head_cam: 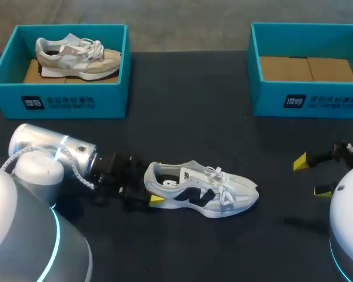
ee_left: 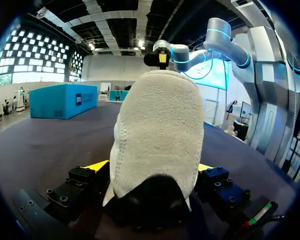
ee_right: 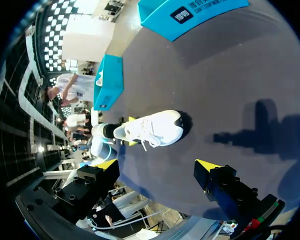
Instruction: Take the shoe out of the shoebox, open the shoe tongue, remove and reinsert the insole, then place the shoe into the shoebox
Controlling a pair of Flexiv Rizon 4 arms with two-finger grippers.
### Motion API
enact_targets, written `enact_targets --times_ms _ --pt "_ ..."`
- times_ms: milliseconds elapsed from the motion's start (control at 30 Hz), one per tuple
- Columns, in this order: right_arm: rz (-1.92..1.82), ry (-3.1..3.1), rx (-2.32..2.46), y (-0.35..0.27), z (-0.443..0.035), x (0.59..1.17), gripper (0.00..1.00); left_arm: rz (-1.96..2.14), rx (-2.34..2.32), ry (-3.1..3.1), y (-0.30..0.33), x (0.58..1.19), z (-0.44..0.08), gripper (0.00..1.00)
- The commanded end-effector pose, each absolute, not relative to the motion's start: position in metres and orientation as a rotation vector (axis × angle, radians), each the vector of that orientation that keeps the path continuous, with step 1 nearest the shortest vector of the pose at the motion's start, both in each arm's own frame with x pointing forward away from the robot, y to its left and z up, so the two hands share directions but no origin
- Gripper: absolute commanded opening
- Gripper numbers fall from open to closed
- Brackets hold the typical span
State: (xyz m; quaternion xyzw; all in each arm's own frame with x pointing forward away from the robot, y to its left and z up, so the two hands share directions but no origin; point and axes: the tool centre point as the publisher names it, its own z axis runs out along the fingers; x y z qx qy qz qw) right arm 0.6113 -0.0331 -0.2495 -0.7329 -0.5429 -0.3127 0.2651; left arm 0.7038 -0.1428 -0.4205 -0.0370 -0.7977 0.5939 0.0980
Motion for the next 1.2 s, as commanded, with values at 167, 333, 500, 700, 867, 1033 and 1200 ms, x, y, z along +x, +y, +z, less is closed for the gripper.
enact_targets --times_ms 167,333,500,700,867,1033,1200 --pt "-0.844 -1.468 -1.985 -0.032 -0.25 0.61 1.0 1.757 -0.127 -2.362 -0.156 0.703 -0.426 1.0" --pt "-0.844 -1.468 -1.985 -0.032 -0.25 0.61 1.0 1.752 -0.131 -2.36 -0.159 0.704 -0.426 1.0" --pt "-0.844 -1.468 -1.985 -0.032 -0.25 0.61 1.0 1.75 -0.135 -2.354 -0.163 0.704 -0.427 1.0" --pt "-0.844 -1.468 -1.985 -0.032 -0.25 0.61 1.0 1.738 -0.141 -2.353 -0.166 0.701 -0.429 1.0" --pt "-0.844 -1.468 -1.985 -0.032 -0.25 0.61 1.0 1.736 -0.144 -2.357 -0.167 0.701 -0.429 1.0" --pt "-0.844 -1.468 -1.985 -0.032 -0.25 0.61 1.0 1.74 -0.143 -2.365 -0.167 0.704 -0.43 0.0" --pt "-0.844 -1.468 -1.985 -0.032 -0.25 0.61 1.0 1.75 -0.136 -2.362 -0.165 0.704 -0.431 0.0"
